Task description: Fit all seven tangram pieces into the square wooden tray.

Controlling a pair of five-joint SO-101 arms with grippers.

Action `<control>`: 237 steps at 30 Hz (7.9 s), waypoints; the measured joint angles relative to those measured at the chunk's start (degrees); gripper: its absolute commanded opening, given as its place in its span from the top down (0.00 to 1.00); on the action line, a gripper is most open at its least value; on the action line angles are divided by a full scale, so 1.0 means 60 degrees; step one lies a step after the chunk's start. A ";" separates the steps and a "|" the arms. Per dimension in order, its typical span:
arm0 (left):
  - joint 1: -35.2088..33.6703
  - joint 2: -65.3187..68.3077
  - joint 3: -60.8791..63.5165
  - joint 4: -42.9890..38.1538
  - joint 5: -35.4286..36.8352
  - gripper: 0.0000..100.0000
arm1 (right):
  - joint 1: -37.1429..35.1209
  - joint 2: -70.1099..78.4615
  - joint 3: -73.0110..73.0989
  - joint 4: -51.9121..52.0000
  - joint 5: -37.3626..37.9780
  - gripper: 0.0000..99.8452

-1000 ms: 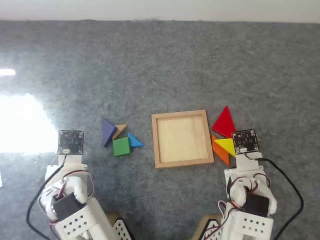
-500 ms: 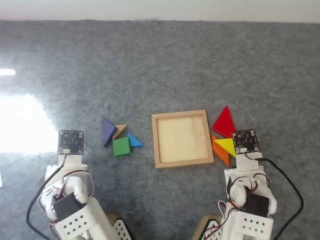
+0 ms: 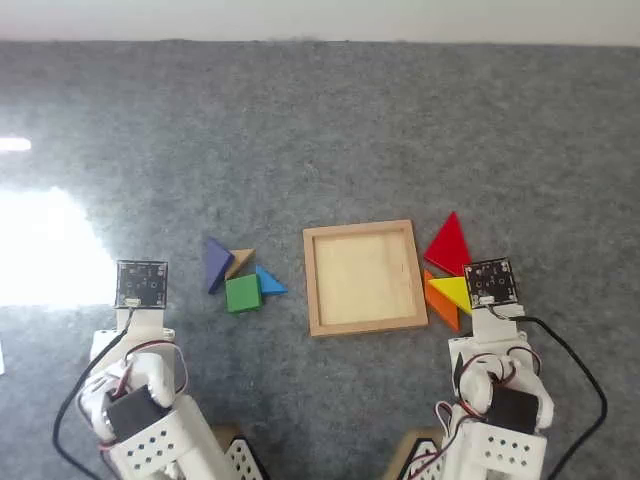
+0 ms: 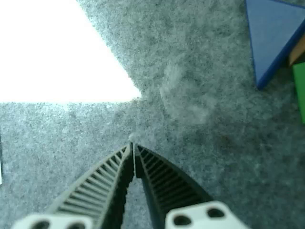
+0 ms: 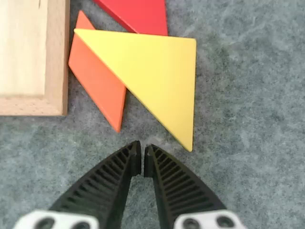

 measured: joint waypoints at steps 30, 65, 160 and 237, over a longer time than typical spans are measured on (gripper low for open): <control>0.0000 0.0000 0.0000 0.0000 0.0000 0.99 | -0.1011 0.0000 0.0000 0.0000 -0.0015 0.96; 0.0000 0.0000 0.0000 0.0000 0.0000 0.99 | -0.2125 1.2806 -0.7985 -0.1216 0.6418 0.64; 0.0000 0.0000 0.0000 0.0000 0.0000 0.99 | 0.5187 1.6073 -0.9407 -0.0249 1.1956 0.66; 0.0000 0.0000 0.0000 0.0000 0.0000 0.99 | 0.6637 1.6190 -0.7604 -0.3062 1.7158 0.73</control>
